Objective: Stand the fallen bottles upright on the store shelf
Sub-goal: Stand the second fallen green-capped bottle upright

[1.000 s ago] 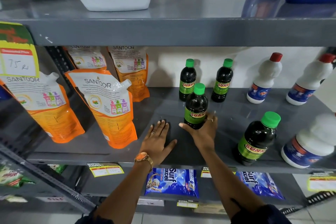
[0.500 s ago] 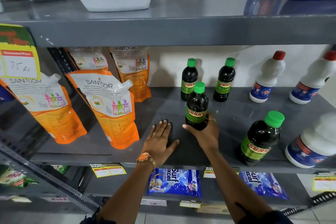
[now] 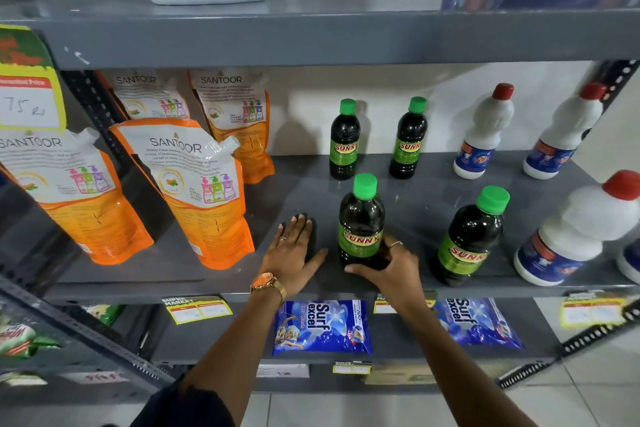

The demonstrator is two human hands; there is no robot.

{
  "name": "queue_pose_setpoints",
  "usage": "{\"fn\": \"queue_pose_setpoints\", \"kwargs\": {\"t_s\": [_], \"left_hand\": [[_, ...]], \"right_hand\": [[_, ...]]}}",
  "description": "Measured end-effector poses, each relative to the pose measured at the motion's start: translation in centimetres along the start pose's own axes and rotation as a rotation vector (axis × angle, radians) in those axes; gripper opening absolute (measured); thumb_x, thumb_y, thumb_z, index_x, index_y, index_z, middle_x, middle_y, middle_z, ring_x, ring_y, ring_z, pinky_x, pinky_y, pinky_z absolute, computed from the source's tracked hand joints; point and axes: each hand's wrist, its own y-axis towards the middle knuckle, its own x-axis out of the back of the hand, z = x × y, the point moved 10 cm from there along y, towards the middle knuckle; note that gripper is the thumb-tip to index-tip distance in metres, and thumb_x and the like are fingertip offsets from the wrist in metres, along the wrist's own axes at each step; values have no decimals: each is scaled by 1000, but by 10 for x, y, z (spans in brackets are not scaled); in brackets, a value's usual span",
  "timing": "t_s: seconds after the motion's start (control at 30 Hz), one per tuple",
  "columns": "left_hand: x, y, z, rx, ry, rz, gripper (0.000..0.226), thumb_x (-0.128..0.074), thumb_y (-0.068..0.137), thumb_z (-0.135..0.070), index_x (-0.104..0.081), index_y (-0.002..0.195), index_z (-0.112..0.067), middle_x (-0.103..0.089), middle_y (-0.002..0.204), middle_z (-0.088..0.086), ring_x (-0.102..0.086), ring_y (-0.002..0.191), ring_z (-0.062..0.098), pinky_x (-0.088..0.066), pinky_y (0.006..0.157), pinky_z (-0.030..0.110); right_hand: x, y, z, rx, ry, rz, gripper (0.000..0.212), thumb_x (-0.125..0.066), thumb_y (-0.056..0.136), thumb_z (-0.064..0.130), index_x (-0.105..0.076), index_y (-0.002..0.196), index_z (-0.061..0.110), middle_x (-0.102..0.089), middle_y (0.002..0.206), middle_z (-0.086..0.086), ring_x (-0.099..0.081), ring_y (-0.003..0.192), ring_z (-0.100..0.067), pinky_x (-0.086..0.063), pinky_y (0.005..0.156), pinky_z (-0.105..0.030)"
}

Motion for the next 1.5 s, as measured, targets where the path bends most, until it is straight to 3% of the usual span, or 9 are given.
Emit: {"fn": "queue_pose_setpoints", "kwargs": {"t_s": [0.23, 0.33, 0.47, 0.6, 0.73, 0.97, 1.13, 1.33, 1.5], "left_hand": [[9, -10, -8, -1, -122, 9, 63, -39, 95, -47, -20, 147, -17, -13, 158, 5, -4, 146, 18, 2, 119, 33], [6, -27, -9, 64, -434, 92, 66, -55, 86, -37, -26, 145, -28, -24, 156, 4, -17, 144, 24, -14, 118, 37], [-7, -45, -24, 90, -592, 153, 92, -69, 62, -52, -21, 140, -47, -40, 145, -11, -37, 131, 12, -37, 108, 38], [-2, -39, -45, 61, -543, 46, 96, -75, 52, -66, -27, 132, -47, -45, 127, -15, -46, 113, 8, -42, 94, 30], [-3, -34, -46, 98, -538, 4, 95, -73, 45, -73, -45, 128, -35, -57, 127, 0, -55, 115, 22, -50, 93, 44], [0, -39, -44, 159, -484, -71, 96, -69, 41, -81, -52, 123, -34, -63, 118, -4, -60, 107, 21, -54, 86, 42], [7, -43, -45, 182, -501, -78, 91, -71, 40, -80, -56, 118, -36, -65, 116, -4, -61, 106, 20, -53, 86, 39], [8, -48, -48, 214, -498, -69, 95, -69, 41, -80, -55, 121, -31, -66, 116, -2, -61, 104, 21, -52, 89, 42], [6, -55, -54, 291, -565, -70, 90, -77, 43, -68, -59, 119, -22, -67, 115, 3, -61, 105, 23, -52, 91, 45]], "right_hand": [[1, -37, -2, -14, -9, 25, 76, -88, 58, 37, -58, 123, 13, -68, 110, 1, -62, 105, -16, -51, 85, -29], [5, -45, 5, 45, 3, 34, 91, -90, 56, 34, -49, 135, 16, -57, 121, 10, -53, 115, -10, -44, 93, -26], [53, -83, -8, 84, 95, -299, 65, -81, 55, 52, -52, 111, 38, -55, 110, 13, -56, 99, -3, -43, 77, -6], [110, -101, -45, -41, 88, -580, 83, -80, 54, 48, -42, 124, 28, -45, 122, -2, -50, 105, -17, -42, 81, -19], [120, -65, -51, -16, 2, -342, 105, -87, 60, 34, -30, 147, 18, -43, 142, 3, -41, 125, -10, -37, 100, -30], [127, -43, -67, -18, 8, -274, 79, -86, 65, 27, -47, 133, 27, -56, 108, 20, -56, 103, -6, -37, 75, 0], [126, -38, -72, -17, -36, -214, 80, -86, 65, 30, -47, 134, 21, -62, 116, 6, -56, 106, -13, -43, 88, -27], [129, -34, -69, -25, -25, -218, 87, -89, 55, 40, -48, 129, 24, -64, 110, 8, -58, 98, -9, -43, 80, -18], [129, -29, -69, -24, 8, -203, 86, -92, 48, 40, -51, 122, 22, -67, 111, 0, -62, 102, -17, -50, 83, -31]]}}
